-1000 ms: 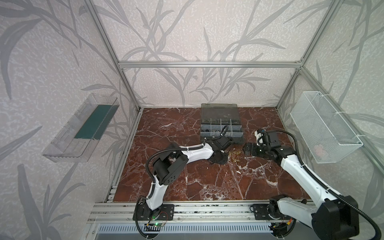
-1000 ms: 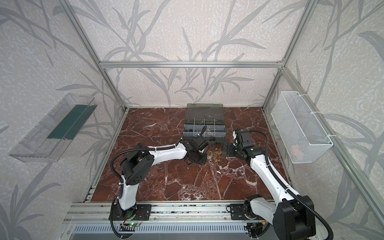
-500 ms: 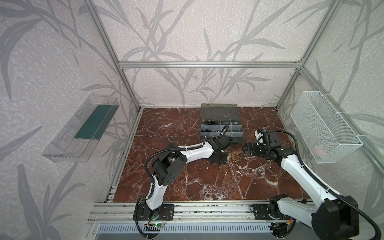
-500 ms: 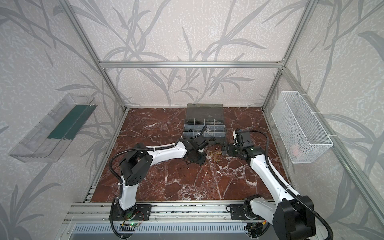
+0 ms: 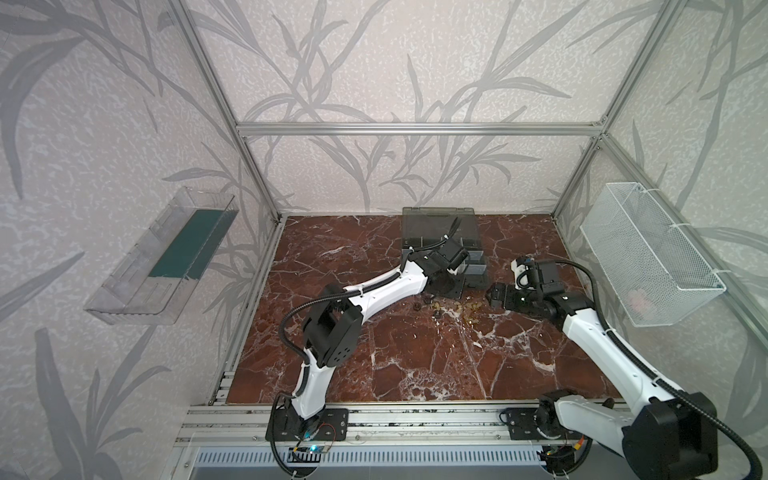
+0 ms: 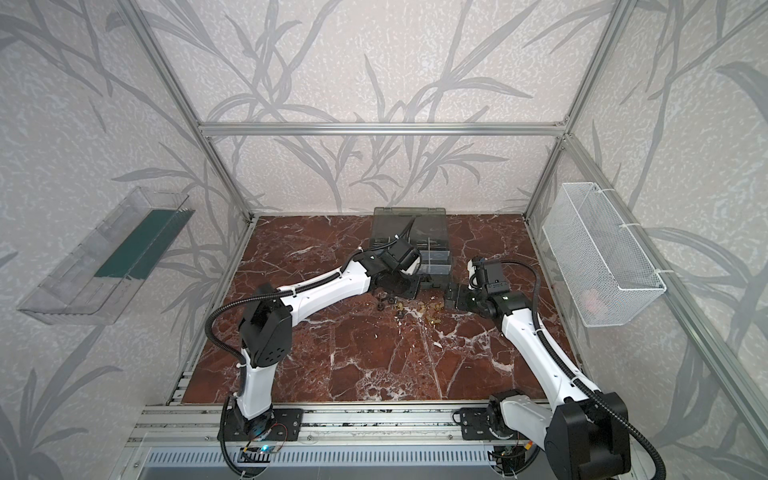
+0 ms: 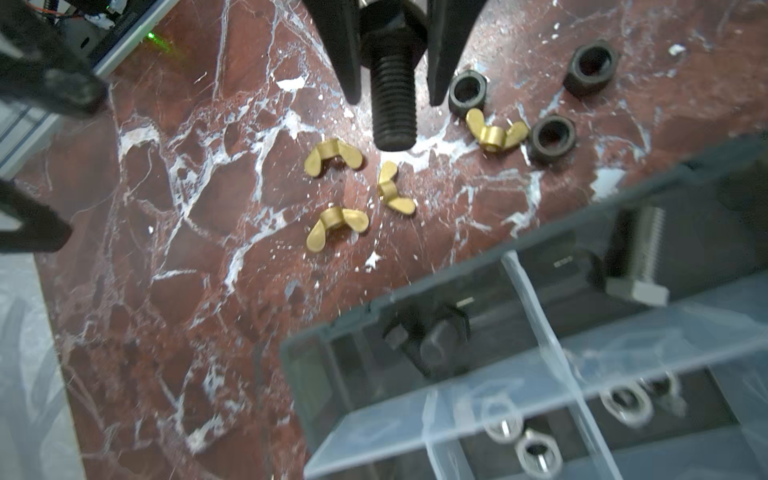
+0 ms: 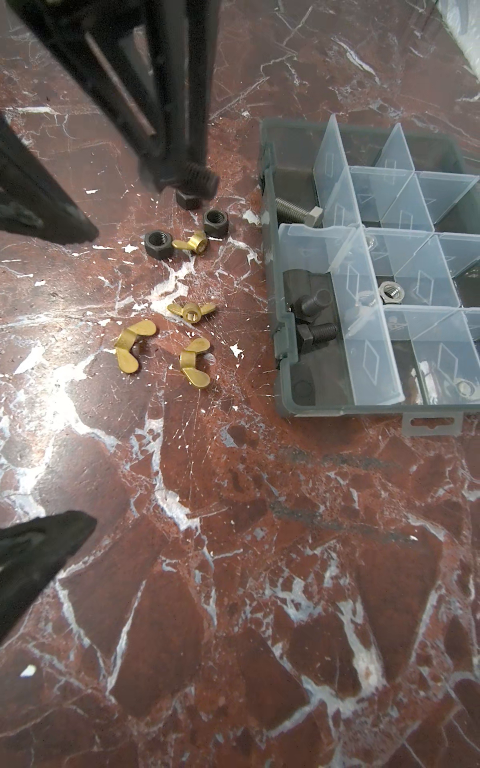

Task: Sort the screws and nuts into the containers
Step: 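Lift the black bolt with the left gripper over a box compartment, then open the left gripper to drop the black bolt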

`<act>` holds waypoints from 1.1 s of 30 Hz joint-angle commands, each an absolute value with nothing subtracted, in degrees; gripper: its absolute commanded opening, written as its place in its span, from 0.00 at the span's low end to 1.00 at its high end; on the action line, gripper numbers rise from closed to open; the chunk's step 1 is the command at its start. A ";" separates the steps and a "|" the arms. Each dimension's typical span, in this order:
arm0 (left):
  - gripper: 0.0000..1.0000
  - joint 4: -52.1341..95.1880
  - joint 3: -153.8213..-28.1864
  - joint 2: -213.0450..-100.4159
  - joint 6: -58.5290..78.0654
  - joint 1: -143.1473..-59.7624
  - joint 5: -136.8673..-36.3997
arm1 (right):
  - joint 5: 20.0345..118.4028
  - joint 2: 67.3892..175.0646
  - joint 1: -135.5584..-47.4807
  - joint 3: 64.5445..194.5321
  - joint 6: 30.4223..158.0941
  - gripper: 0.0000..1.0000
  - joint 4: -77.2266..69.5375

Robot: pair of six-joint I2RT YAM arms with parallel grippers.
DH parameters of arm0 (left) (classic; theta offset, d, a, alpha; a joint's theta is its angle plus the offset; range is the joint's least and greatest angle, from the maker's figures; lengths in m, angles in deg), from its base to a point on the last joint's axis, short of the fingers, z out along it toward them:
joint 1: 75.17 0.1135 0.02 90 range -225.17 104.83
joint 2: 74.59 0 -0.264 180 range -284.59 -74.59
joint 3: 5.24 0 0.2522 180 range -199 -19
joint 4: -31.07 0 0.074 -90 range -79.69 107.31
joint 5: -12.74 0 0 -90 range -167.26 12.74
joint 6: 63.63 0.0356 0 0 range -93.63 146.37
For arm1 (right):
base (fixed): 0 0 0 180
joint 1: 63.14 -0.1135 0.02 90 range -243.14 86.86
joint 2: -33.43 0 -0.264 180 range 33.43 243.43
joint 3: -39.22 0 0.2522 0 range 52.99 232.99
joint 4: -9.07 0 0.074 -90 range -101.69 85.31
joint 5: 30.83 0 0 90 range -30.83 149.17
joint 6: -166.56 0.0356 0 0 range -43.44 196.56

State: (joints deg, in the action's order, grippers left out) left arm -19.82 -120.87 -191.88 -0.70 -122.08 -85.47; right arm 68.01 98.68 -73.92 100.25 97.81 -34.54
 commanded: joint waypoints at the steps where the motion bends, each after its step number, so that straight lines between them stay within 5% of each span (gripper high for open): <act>1: 0.14 -23.46 -125.90 -195.86 2.06 -119.99 -84.93 | 68.92 99.18 -73.60 102.78 98.10 0.99 -34.52; 18: 0.14 -24.68 -140.39 -208.88 3.96 -117.56 -85.37 | 74.57 103.47 -74.06 103.32 97.82 0.99 -28.11; 33: 0.42 -22.45 -134.25 -199.43 3.06 -116.67 -85.95 | 67.94 105.43 -80.42 100.15 96.95 0.99 -30.85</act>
